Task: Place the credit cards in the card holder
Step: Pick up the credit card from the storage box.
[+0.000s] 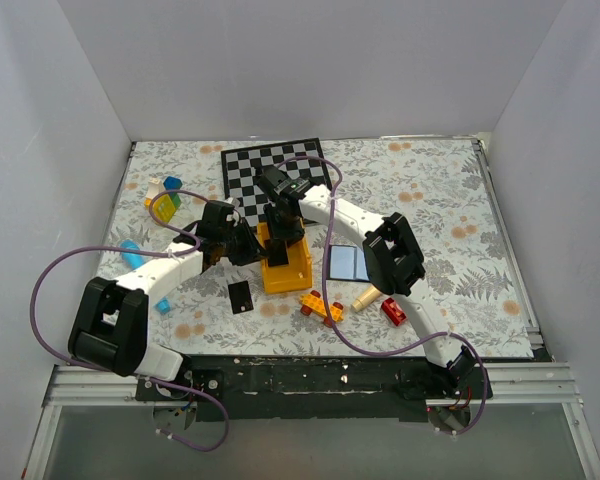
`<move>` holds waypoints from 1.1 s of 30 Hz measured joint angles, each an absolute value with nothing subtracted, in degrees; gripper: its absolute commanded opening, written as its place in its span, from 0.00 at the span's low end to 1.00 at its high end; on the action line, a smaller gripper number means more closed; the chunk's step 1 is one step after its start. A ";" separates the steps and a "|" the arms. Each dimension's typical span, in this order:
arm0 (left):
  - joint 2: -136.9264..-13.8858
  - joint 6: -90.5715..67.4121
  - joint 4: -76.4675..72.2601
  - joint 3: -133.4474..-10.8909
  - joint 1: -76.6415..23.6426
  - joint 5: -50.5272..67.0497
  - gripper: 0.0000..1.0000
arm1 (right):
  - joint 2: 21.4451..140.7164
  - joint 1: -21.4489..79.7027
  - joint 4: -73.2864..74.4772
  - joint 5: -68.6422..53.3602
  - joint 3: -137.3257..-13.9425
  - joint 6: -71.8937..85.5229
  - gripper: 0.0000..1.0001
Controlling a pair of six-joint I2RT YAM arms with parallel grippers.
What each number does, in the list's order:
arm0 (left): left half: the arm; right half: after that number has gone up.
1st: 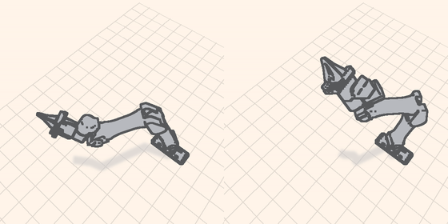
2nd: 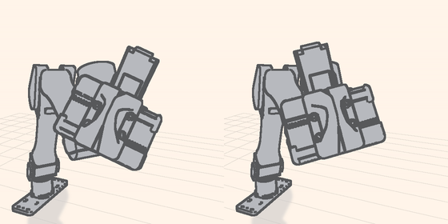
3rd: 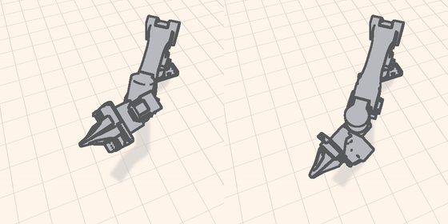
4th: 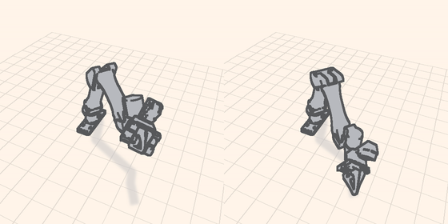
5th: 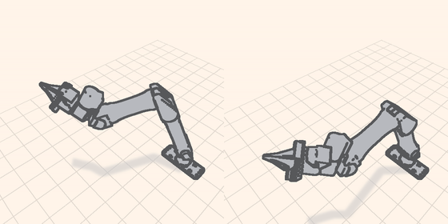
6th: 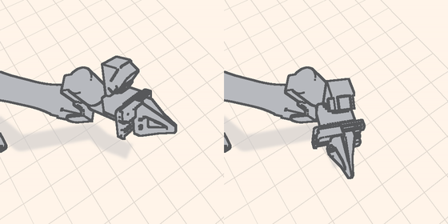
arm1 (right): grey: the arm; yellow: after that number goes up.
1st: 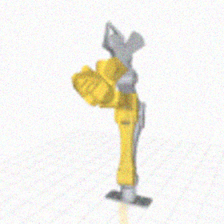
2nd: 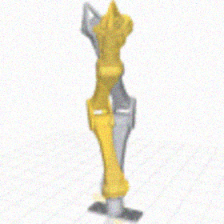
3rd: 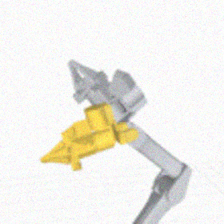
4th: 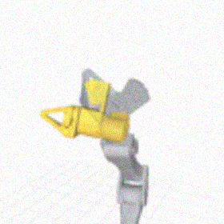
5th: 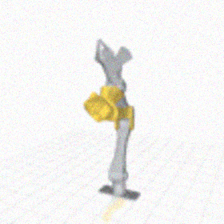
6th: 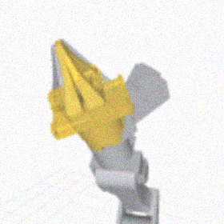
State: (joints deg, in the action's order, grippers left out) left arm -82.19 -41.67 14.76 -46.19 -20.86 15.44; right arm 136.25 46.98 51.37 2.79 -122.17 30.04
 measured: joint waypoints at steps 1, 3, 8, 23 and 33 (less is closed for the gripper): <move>-82.06 -41.82 14.74 -46.13 -20.86 15.40 0.00 | 136.25 46.98 51.37 2.74 -122.17 30.06 0.48; -81.95 -42.00 14.74 -46.09 -20.91 15.33 0.00 | 136.25 46.98 51.35 2.63 -122.17 30.06 0.48; -81.95 -42.13 14.76 -46.09 -20.91 15.27 0.00 | 136.25 46.98 51.35 2.46 -122.17 30.06 0.48; -81.71 -43.38 14.48 -45.76 -21.12 15.29 0.00 | 137.19 47.27 52.23 1.37 -122.17 31.16 0.48; -81.65 -43.62 14.44 -45.76 -21.12 15.31 0.00 | 137.73 47.72 52.95 2.66 -122.50 31.14 0.48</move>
